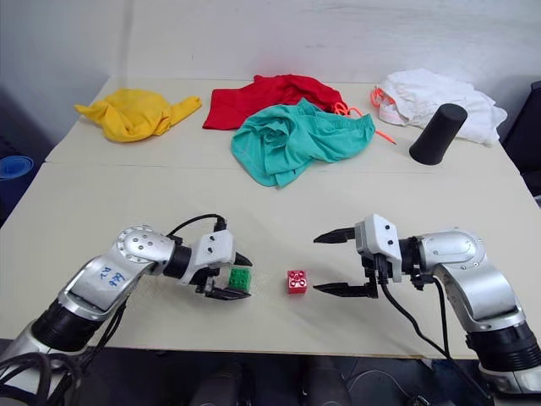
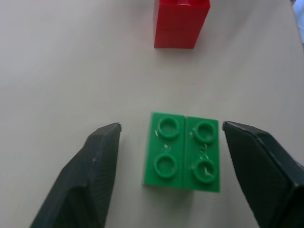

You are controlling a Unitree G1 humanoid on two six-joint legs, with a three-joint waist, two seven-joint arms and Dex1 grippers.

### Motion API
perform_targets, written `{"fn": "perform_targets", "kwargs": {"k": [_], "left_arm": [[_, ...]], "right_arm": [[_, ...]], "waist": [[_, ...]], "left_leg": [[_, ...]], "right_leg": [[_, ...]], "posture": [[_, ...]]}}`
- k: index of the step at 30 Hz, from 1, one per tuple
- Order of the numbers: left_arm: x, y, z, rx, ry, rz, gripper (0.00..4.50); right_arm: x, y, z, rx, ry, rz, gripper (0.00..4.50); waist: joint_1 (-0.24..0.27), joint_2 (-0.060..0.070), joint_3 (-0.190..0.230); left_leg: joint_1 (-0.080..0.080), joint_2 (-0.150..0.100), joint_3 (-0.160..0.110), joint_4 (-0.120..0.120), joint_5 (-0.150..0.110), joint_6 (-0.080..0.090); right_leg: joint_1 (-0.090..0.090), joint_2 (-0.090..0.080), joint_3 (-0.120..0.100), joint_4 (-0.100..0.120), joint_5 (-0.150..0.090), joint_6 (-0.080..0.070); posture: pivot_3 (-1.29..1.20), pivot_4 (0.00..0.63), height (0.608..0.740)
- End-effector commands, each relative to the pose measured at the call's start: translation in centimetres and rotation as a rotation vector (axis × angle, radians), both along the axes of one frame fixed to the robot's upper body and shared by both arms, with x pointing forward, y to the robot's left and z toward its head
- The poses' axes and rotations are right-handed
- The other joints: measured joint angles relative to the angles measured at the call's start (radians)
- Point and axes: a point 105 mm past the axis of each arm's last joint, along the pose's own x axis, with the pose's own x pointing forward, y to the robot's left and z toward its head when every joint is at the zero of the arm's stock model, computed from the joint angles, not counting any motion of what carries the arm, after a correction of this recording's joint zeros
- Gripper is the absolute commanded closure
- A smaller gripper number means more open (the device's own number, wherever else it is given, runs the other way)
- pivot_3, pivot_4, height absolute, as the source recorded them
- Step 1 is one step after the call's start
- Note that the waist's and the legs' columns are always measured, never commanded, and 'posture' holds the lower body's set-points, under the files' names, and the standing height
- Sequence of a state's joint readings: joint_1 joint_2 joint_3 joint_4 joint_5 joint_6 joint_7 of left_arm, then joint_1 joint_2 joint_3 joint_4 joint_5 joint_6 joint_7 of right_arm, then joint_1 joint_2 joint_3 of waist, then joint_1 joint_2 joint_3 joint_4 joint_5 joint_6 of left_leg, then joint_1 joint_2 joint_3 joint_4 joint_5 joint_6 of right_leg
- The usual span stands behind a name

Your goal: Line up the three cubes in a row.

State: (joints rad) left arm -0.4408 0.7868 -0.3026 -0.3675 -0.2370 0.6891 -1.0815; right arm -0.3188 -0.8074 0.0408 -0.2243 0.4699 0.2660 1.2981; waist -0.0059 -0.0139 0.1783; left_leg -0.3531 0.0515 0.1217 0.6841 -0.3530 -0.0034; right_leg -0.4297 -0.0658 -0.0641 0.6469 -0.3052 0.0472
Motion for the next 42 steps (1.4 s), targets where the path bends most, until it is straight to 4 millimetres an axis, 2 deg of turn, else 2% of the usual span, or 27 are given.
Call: {"fn": "perform_targets", "kwargs": {"k": [1,5,7,9,12,16,20,23,26,30,36,39,42], "left_arm": [[-1.2,1.3,3.4,-0.057,-0.026,0.03,0.02],[-2.7,4.8,5.8,-0.082,-0.032,0.169,0.02],[-3.0,6.9,6.4,-0.076,-0.07,0.272,0.02],[-3.3,8.3,6.8,-0.079,-0.099,0.343,0.02],[-4.1,11.8,7.8,-0.131,-0.172,0.558,0.02],[-7.4,17.6,6.8,-0.095,-0.242,0.818,0.02],[-9.0,21.1,5.6,0.051,-0.335,0.926,0.02],[-9.3,21.4,4.8,0.038,-0.33,0.942,0.02],[-8.7,21.8,4.4,0.035,-0.325,0.919,0.02],[-6.2,21.4,5.1,0.041,-0.311,0.759,0.02],[-1.9,21.5,5.0,0.169,-0.248,0.57,0.02],[-0.4,21.6,4.4,0.213,-0.192,0.506,0.02],[0.7,20.6,4.0,0.194,-0.139,0.429,0.02]], "right_arm": [[0.3,0.4,1.0,0.024,-0.023,0.034,0.0],[1.1,1.1,1.8,0.046,-0.027,0.078,0.0],[1.4,1.6,2.5,0.071,-0.026,0.1,0.0],[1.7,1.8,3.0,0.088,-0.024,0.11,0.0],[2.1,2.6,4.0,0.119,-0.023,0.152,0.0],[1.8,3.7,5.0,0.142,0.014,0.233,0.0],[1.9,3.9,4.9,0.135,0.031,0.263,0.0],[2.1,4.2,4.9,0.137,0.023,0.265,0.0],[2.1,4.2,5.0,0.137,0.021,0.265,0.0],[1.9,3.7,5.0,0.128,0.021,0.249,0.0],[1.5,3.5,5.0,0.135,0.015,0.214,0.0],[1.3,3.2,4.6,0.142,0.023,0.179,0.0],[0.9,3.0,4.1,0.145,0.018,0.145,0.0]], "waist": [[-0.001,0.0,0.0],[-0.006,0.0,0.0],[-0.009,0.0,0.0],[-0.012,0.0,0.0],[-0.017,0.0,0.0],[-0.028,0.0,0.0],[-0.02,0.0,0.0],[-0.015,0.0,0.0],[-0.02,-0.001,-0.001],[-0.02,-0.001,0.0],[-0.026,0.0,0.0],[-0.03,0.0,0.0],[-0.027,0.0,0.0]], "left_leg": [[0.0,0.0,0.0,0.0,0.0,0.0],[0.0,0.001,0.0,0.0,0.0,0.0],[0.0,0.001,0.0,0.0,0.0,0.0],[0.0,0.001,0.0,0.0,0.0,-0.001],[0.0,0.001,-0.001,0.0,0.0,0.0],[0.0,0.001,-0.001,-0.001,-0.001,-0.001],[0.0,0.002,-0.001,-0.001,-0.002,-0.001],[0.001,-0.001,-0.004,-0.002,-0.003,0.001],[0.0,-0.003,-0.005,-0.002,-0.003,0.002],[0.0,-0.003,-0.005,-0.003,-0.003,0.002],[-0.001,-0.003,-0.006,-0.005,-0.003,0.002],[-0.001,-0.003,-0.004,-0.005,-0.003,0.001],[-0.002,-0.002,-0.001,-0.005,-0.003,0.002]], "right_leg": [[0.0,0.0,0.0,0.0,0.0,0.0],[0.0,0.0,0.0,0.0,0.0,0.0],[0.0,0.0,0.0,0.0,0.0,0.0],[0.0,0.0,0.0,0.0,0.0,-0.001],[0.0,-0.001,0.0,0.0,0.0,-0.001],[0.0,-0.001,-0.001,-0.001,-0.001,-0.001],[0.0,-0.001,-0.002,-0.001,-0.001,-0.002],[0.001,-0.006,-0.005,0.0,-0.001,-0.002],[0.001,-0.01,-0.006,-0.001,-0.001,-0.002],[0.0,-0.01,-0.008,0.0,-0.001,-0.003],[0.0,-0.011,-0.01,-0.001,-0.001,-0.003],[-0.001,-0.011,-0.012,-0.001,-0.001,-0.003],[-0.002,-0.011,-0.013,0.0,-0.001,-0.002]], "posture": [[0.0,0.15,0.74],[0.0,0.15,0.74],[0.0,0.15,0.74],[0.0,0.15,0.74],[0.0,0.15,0.74],[0.0,0.15,0.74],[0.0,0.15,0.74],[0.0,0.15,0.74],[0.0,0.15,0.74],[0.0,0.15,0.74],[0.0,0.15,0.74],[0.0,0.15,0.74],[0.0,0.15,0.74]]}}
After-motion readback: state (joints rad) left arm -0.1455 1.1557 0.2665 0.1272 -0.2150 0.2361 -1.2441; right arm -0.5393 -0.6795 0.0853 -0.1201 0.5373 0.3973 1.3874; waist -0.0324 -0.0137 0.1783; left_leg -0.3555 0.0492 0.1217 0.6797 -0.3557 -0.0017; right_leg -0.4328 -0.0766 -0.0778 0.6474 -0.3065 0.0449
